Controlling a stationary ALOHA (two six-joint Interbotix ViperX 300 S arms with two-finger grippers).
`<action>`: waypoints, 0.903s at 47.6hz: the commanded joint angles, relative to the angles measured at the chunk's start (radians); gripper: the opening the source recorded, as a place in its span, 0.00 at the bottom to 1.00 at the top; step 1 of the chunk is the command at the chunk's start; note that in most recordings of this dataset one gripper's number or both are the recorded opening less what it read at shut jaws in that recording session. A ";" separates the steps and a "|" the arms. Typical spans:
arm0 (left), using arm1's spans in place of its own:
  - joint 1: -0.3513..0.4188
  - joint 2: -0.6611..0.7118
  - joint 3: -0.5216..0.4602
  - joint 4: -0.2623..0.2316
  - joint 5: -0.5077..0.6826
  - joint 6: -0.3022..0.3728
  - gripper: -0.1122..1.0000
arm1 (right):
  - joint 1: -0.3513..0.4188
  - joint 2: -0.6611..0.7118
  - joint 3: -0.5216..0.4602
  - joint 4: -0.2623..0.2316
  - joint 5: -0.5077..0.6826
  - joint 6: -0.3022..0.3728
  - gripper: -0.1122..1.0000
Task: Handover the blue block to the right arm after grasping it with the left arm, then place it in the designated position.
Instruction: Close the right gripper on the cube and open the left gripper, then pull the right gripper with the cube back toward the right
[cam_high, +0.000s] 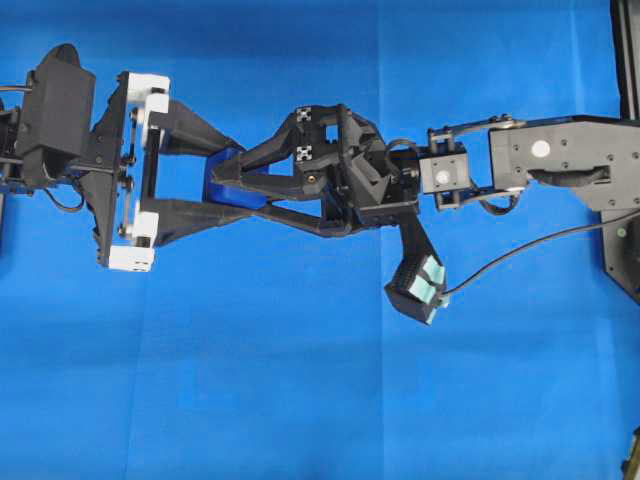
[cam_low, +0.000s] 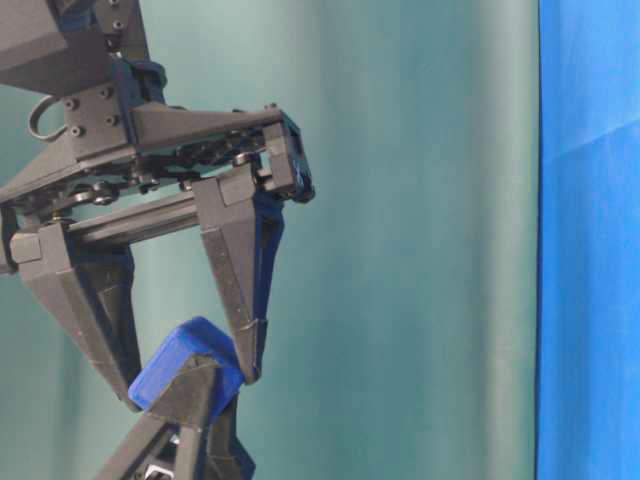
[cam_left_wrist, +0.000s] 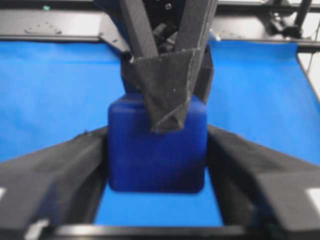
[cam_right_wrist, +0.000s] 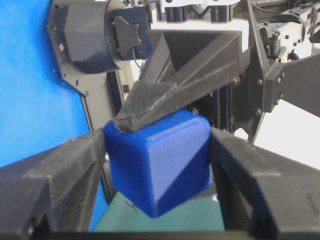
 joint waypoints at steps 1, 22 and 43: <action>-0.003 -0.008 -0.025 0.003 -0.017 0.002 0.76 | 0.005 -0.011 -0.025 0.002 -0.005 0.002 0.54; -0.003 -0.015 -0.020 0.003 -0.017 -0.002 0.94 | 0.011 -0.018 -0.015 0.002 -0.002 0.003 0.54; -0.003 -0.040 -0.005 0.003 -0.008 -0.006 0.94 | 0.014 -0.193 0.147 0.003 0.066 0.005 0.54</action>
